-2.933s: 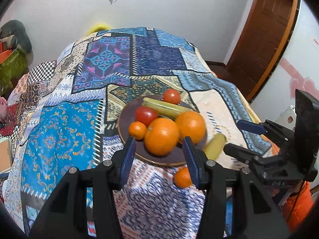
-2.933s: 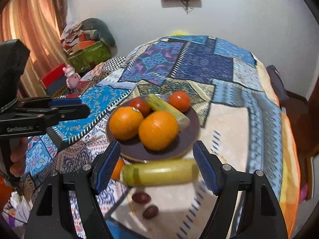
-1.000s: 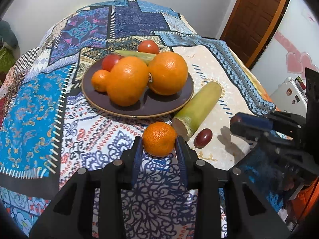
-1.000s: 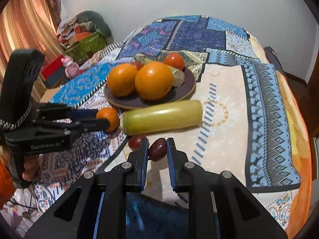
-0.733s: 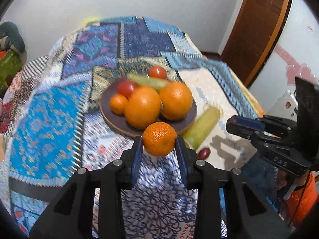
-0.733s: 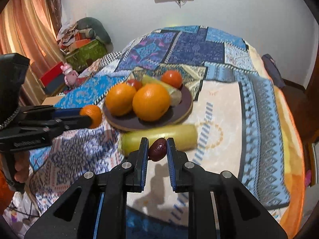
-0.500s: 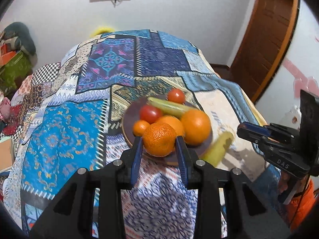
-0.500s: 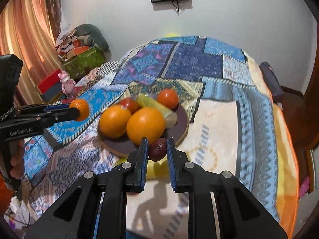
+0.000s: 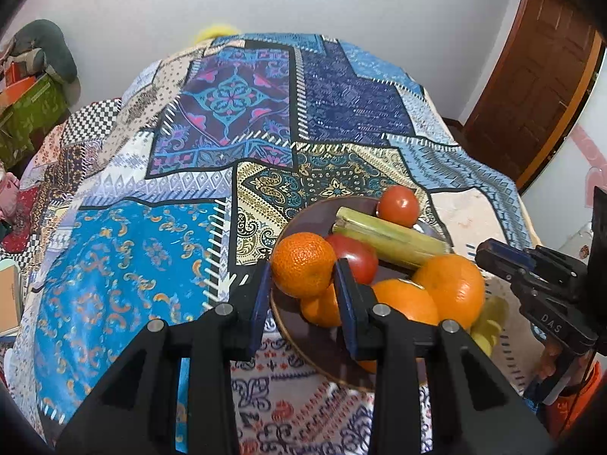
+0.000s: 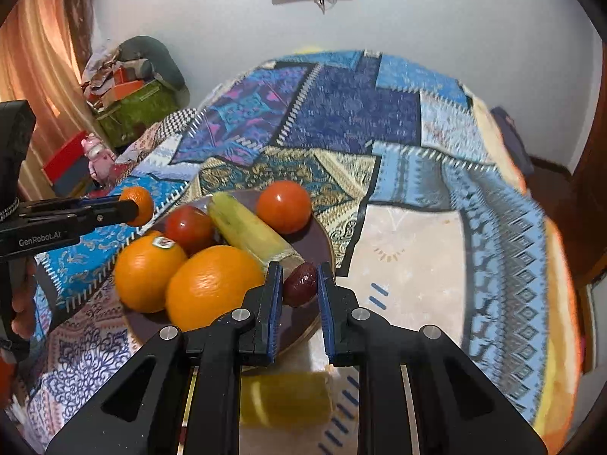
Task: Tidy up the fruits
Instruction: 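Place the mandarin and date on the plate, open both grippers, then grasp the second date with the left gripper and lift it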
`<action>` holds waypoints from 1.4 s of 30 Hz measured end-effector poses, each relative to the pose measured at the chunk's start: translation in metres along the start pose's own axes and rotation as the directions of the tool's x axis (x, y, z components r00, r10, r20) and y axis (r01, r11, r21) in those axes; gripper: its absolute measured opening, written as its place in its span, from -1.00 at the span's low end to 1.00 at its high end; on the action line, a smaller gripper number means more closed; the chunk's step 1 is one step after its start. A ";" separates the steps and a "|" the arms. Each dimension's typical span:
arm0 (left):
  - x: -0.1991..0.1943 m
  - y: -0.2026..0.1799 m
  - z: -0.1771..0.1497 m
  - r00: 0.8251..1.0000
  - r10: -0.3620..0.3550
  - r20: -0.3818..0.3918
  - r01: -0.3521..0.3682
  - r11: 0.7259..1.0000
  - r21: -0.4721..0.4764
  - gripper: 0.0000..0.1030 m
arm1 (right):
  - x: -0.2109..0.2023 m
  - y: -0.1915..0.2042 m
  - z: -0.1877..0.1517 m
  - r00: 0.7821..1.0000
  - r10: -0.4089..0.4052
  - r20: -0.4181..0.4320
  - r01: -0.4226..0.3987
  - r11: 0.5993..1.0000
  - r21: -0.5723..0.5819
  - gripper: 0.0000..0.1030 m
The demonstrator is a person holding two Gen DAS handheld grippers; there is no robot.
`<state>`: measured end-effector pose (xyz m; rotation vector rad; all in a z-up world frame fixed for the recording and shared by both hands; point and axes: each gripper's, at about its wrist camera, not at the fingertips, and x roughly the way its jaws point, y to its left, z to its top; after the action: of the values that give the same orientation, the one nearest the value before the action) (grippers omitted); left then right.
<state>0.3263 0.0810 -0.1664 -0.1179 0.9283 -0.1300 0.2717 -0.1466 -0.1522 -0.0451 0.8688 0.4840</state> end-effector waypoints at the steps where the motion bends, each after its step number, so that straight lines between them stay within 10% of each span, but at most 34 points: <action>1: 0.003 0.000 0.000 1.000 -0.001 -0.004 0.001 1.000 0.000 -0.35 | 0.005 -0.002 0.000 1.000 0.008 -0.013 -0.008 1.000 0.006 -0.67; 11: 0.020 0.004 0.003 0.999 -0.008 -0.044 0.007 1.000 -0.024 -0.34 | 0.013 -0.001 0.003 0.999 0.018 -0.036 -0.017 1.000 0.004 -0.63; 25: -0.029 -0.015 -0.002 0.998 -0.060 0.005 0.060 0.998 -0.003 -0.27 | -0.036 -0.010 -0.003 0.999 0.009 0.032 -0.009 1.000 0.004 0.06; 42: -0.052 -0.108 -0.090 0.978 -0.165 -0.129 0.177 0.980 0.089 -0.15 | -0.104 -0.017 -0.073 0.999 -0.027 0.022 0.026 0.997 0.067 0.27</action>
<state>0.2166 -0.0208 -0.1614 -0.0980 1.0308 -0.3463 0.1698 -0.2186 -0.1254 0.0101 0.8603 0.4298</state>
